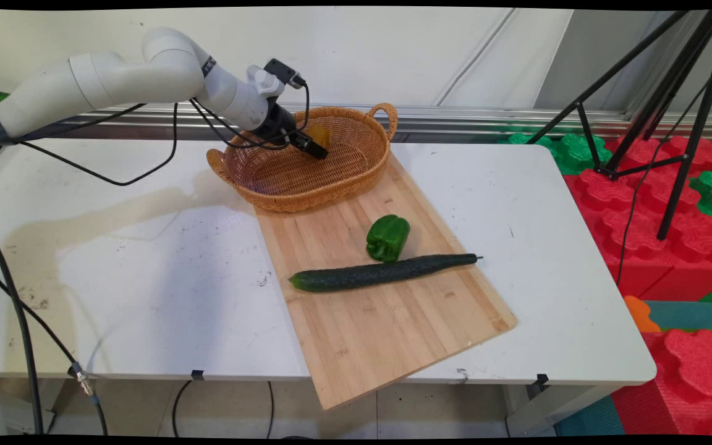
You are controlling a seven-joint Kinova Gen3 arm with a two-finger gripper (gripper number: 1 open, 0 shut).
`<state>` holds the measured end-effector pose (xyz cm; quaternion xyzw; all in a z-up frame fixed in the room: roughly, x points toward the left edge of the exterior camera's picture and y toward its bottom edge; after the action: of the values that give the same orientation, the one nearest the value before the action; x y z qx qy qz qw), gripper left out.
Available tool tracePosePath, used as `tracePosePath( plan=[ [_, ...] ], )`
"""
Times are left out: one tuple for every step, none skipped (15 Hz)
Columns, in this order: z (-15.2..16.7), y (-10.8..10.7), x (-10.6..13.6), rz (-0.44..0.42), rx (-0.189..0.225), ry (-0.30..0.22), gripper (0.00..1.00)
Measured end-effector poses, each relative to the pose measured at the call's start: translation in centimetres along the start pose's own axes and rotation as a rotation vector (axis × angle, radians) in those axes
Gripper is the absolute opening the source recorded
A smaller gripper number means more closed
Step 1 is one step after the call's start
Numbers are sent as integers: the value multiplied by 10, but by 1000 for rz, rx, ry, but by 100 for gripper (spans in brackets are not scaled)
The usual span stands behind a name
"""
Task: Pick up the potato from the vegetable basket, then place the picked object on the cutting board
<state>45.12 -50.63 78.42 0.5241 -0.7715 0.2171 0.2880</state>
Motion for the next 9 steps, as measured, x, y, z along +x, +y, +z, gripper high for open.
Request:
tracePosePath(
  plan=[
    [1, 0, 0, 0, 2, 3, 100],
    [2, 0, 0, 0, 4, 6, 100],
    [3, 0, 0, 1, 6, 8, 0],
    [4, 1, 0, 3, 7, 10, 0],
    [4, 1, 0, 5, 7, 11, 0],
    [4, 1, -1, 7, 7, 13, 0],
    [5, 2, -1, 8, 7, 13, 0],
    [4, 2, -2, 9, 6, 14, 0],
    [4, 2, -2, 9, 6, 14, 0]
  ],
)
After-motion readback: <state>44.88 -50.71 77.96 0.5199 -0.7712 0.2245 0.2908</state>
